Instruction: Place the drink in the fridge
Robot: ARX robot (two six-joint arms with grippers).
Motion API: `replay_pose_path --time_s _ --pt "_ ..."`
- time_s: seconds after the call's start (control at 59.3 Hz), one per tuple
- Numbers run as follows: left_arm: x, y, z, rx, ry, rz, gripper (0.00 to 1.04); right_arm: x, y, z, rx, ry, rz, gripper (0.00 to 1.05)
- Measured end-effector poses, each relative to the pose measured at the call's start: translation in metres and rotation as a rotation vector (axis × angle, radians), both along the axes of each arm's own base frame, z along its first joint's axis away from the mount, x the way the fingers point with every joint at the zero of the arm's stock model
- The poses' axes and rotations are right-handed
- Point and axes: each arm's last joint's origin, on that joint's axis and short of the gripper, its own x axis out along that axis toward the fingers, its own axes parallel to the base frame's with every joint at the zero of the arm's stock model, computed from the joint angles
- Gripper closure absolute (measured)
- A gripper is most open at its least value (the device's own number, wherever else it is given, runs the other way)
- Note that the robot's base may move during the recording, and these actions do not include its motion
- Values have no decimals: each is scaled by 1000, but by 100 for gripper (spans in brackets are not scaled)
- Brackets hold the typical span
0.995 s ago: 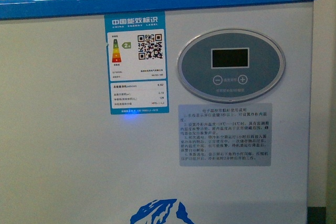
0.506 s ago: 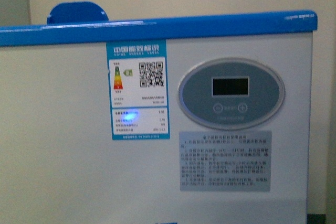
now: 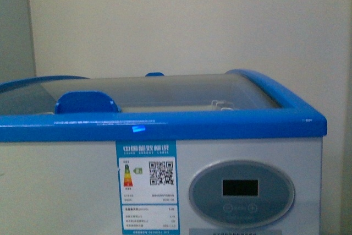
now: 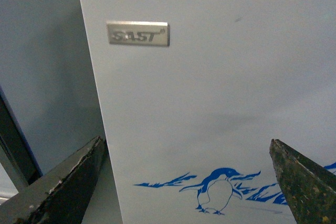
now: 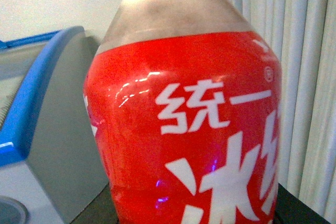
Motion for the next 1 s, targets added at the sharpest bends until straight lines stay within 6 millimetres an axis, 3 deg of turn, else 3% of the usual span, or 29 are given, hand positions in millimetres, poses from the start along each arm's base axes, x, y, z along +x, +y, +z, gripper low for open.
replay_pose_path --time_s 0.995 --pt "0 0 -1 -15 19 -13 8 0 0 1 -3 -1 0 66"
